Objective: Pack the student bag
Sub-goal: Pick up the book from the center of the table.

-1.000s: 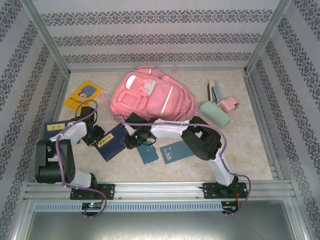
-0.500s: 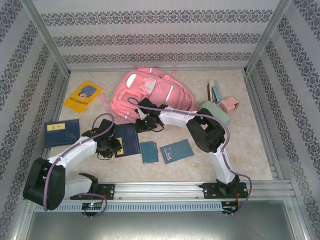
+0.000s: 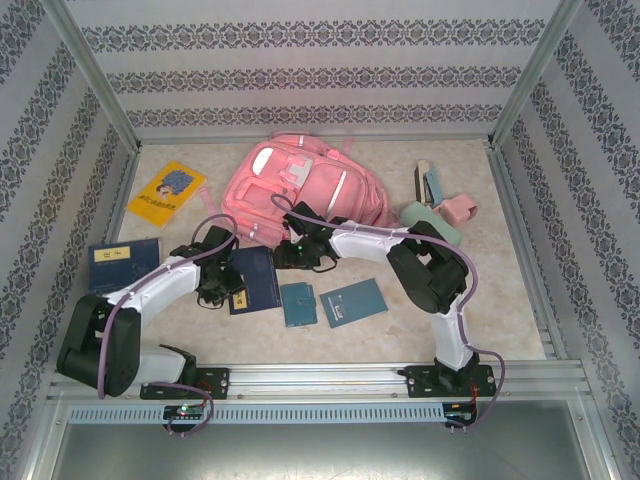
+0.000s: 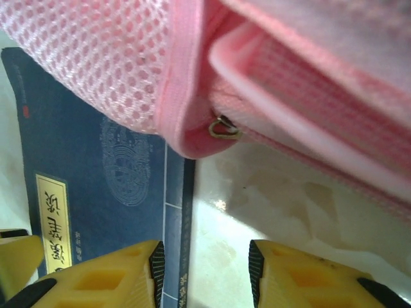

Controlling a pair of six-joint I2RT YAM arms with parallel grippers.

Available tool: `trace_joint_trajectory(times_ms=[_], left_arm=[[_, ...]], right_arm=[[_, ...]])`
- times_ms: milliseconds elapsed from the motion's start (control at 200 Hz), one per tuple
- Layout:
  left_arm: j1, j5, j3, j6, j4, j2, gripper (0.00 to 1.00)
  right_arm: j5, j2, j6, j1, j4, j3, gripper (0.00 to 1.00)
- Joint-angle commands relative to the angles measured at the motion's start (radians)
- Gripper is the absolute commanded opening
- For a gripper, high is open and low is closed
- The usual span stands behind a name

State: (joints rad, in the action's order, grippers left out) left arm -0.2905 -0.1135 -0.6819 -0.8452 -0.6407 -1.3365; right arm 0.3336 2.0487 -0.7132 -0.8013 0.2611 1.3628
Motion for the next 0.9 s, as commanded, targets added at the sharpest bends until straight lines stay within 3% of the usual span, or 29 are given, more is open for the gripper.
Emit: trace_joint_trajectory(times_ms=[0, 230, 654, 894], left_arm=[[0.011, 0.060, 0.001, 0.050, -0.033, -0.022, 0.35], [0.011, 0.044, 0.061, 0.046, 0.013, -0.034, 0.33], [0.010, -0.073, 0.166, -0.005, 0.144, -0.069, 0.17], [0.011, -0.114, 0.186, -0.003, 0.179, -0.058, 0.13]], right_arm=[[-0.004, 0.010, -0.049, -0.026, -0.030, -0.005, 0.42], [0.005, 0.052, -0.056, -0.054, -0.033, 0.021, 0.42], [0.048, 0.116, -0.077, -0.087, -0.004, 0.062, 0.42], [0.221, 0.103, -0.120, -0.095, -0.156, 0.067, 0.38]])
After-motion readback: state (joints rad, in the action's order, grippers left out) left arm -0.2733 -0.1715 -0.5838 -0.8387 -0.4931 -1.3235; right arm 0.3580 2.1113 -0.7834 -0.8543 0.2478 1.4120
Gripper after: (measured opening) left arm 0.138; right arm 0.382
